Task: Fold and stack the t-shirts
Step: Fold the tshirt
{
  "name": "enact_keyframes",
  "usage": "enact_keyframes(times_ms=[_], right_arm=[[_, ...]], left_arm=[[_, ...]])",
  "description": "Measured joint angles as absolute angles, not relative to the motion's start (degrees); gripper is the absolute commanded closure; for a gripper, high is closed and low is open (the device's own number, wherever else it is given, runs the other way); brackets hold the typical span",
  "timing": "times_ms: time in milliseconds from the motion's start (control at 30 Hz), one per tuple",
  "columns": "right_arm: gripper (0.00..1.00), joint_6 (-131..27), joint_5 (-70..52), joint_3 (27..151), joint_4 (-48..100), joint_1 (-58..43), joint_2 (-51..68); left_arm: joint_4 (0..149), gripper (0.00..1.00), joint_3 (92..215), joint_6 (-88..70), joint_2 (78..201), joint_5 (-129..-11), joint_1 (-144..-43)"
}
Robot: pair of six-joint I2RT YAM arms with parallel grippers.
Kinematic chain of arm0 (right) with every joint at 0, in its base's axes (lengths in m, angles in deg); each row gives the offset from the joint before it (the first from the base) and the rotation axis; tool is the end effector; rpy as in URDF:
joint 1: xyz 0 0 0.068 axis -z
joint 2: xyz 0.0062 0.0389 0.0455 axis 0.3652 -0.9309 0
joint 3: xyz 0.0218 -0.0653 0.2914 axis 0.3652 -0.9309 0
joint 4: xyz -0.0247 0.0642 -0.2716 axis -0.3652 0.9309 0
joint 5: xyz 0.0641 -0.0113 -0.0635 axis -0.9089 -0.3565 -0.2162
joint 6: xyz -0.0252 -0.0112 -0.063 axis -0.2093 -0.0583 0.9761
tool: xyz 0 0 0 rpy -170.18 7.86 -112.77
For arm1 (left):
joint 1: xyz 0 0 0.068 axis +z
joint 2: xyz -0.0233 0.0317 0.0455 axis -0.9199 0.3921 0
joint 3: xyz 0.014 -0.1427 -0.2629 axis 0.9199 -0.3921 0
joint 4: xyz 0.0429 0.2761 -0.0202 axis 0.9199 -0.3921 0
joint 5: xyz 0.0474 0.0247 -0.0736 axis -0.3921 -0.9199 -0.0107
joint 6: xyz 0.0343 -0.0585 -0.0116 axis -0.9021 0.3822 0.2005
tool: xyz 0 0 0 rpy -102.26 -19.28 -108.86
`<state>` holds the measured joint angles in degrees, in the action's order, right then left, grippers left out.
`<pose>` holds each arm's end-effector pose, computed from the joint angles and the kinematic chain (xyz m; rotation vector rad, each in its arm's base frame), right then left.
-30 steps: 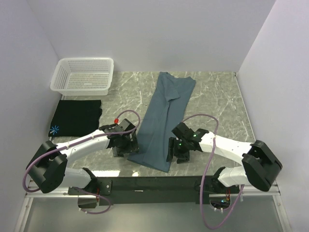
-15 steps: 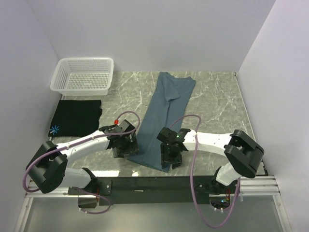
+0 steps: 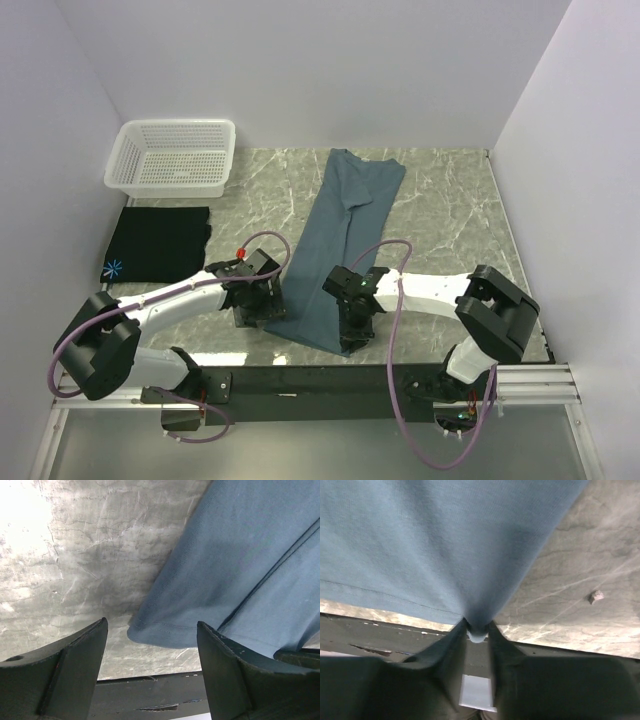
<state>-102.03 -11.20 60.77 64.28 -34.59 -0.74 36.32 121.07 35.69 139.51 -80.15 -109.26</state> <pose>0.1453 0.2327 0.1422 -0.0008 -3.0592 -0.3303 0.1760 -0.1582 0.1674 -0.3508 2.8688 -0.3278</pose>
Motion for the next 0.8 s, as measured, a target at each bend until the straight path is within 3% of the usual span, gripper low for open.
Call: enact_keyframes(times_ms=[200,633,700,733,767,800], right_arm=[[0.92,-102.1,-11.6,60.7,63.6,-34.6,-0.7],[1.0,-101.9,-11.8,60.7,63.6,-34.6,-0.7],[1.0,-101.8,-11.8,60.7,63.6,-34.6,-0.7],[1.0,-101.8,-11.9,60.7,63.6,-34.6,-0.7],[1.0,-101.7,-11.9,60.7,63.6,-34.6,-0.7],[1.0,-101.5,-11.9,60.7,63.6,-34.6,-0.7]], left_arm=[[36.3,0.29,121.1,35.7,139.5,-79.9,-109.3],[36.6,0.5,121.1,34.7,142.9,-79.6,-109.3],[36.5,0.61,121.4,34.6,143.5,-79.5,-109.4],[36.5,0.7,121.5,34.5,143.8,-79.5,-109.5],[36.4,0.89,121.7,34.5,144.2,-79.5,-109.5],[36.4,0.95,121.9,34.7,144.6,-79.5,-109.5]])
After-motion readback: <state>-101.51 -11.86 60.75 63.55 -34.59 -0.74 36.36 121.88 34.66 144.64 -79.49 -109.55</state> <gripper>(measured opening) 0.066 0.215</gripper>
